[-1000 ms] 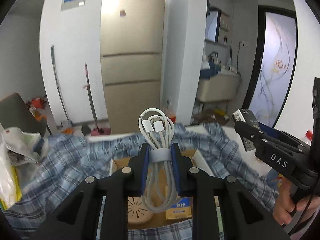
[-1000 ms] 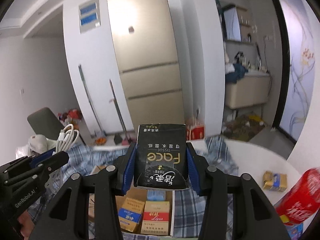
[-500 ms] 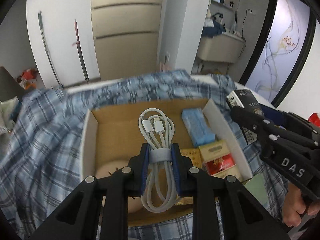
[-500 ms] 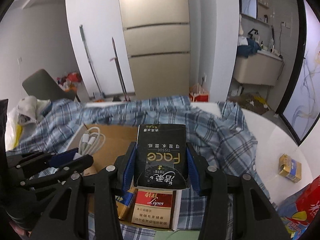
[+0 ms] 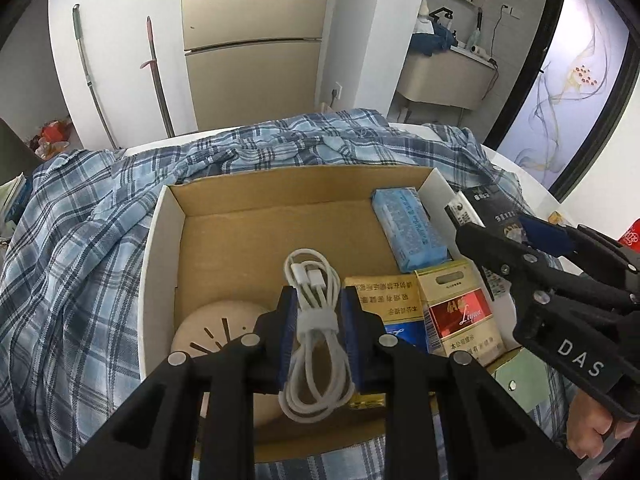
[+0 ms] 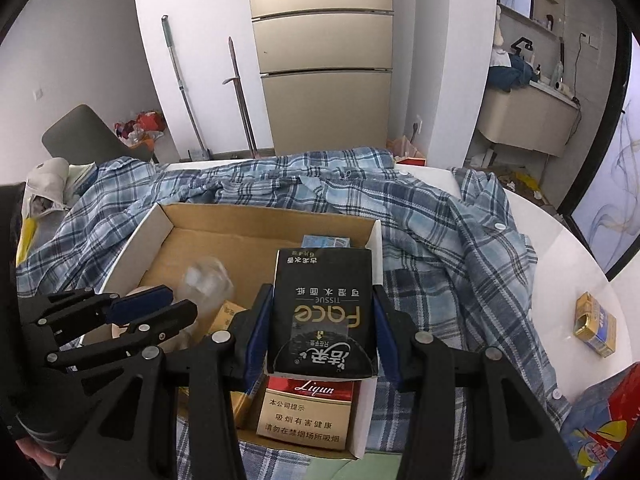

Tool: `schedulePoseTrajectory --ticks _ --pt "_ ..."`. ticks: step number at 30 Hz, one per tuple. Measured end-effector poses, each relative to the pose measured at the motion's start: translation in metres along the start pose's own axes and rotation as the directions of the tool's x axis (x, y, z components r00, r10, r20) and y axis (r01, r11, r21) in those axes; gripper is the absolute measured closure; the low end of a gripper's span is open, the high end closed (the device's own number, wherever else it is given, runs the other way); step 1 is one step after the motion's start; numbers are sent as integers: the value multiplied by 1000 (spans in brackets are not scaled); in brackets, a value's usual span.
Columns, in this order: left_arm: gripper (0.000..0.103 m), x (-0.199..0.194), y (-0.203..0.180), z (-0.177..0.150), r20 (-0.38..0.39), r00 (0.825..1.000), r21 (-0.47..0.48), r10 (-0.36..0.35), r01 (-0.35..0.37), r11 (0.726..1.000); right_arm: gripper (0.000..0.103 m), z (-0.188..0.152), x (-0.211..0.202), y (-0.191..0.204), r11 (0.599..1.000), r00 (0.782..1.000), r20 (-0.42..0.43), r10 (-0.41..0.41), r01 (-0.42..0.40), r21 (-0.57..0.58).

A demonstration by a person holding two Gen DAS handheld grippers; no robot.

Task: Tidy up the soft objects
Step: 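Drop the cable into the box with the left tool while the right tool holds the Face pack, then withdraw both tools from the box toward the plush toy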

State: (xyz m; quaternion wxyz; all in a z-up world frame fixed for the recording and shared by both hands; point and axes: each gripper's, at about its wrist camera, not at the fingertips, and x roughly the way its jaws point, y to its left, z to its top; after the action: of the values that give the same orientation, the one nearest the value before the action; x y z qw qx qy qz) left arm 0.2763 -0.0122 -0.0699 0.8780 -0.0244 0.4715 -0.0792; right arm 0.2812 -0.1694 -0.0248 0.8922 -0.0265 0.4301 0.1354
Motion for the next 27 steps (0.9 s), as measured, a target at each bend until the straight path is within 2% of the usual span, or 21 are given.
schedulePoseTrajectory --ticks 3,6,10,13,15,17,18,19,22,25,27 --pt "79 -1 3 1 0 1000 -5 15 -15 1000 57 0 2 -1 1000 1000 -11 1 -1 5" --pt "73 -1 7 2 -11 1000 -8 16 -16 1000 57 0 6 -3 1000 1000 -28 6 -5 11" --pt "40 -8 12 3 44 998 -12 40 -40 999 57 -3 15 -5 1000 998 -63 16 -15 18" --pt "33 -14 10 4 78 995 -1 54 -54 999 57 -6 22 -6 999 995 -97 27 -25 23" --pt "24 -17 11 5 81 995 -1 50 -50 999 56 -7 24 -7 999 994 -106 29 -26 29" --pt "24 -22 11 6 103 994 -12 31 -30 999 50 -7 23 -8 998 994 -102 47 -43 40" --pt "24 -25 11 7 114 993 -14 29 -28 1000 41 -7 21 -9 998 994 -96 56 -52 48" --pt "24 -29 11 7 129 991 -13 36 -34 999 36 -6 19 -10 997 995 -84 54 -50 53" --pt "24 -39 11 10 162 986 -19 46 -43 999 35 -3 9 -11 999 999 -38 10 -8 43" --pt "24 -57 10 14 198 979 -20 44 -41 999 35 1 -2 -12 999 1000 -7 4 -3 42" --pt "24 -77 6 16 258 965 -5 49 -49 999 35 5 -11 -14 999 1000 13 14 -14 49"
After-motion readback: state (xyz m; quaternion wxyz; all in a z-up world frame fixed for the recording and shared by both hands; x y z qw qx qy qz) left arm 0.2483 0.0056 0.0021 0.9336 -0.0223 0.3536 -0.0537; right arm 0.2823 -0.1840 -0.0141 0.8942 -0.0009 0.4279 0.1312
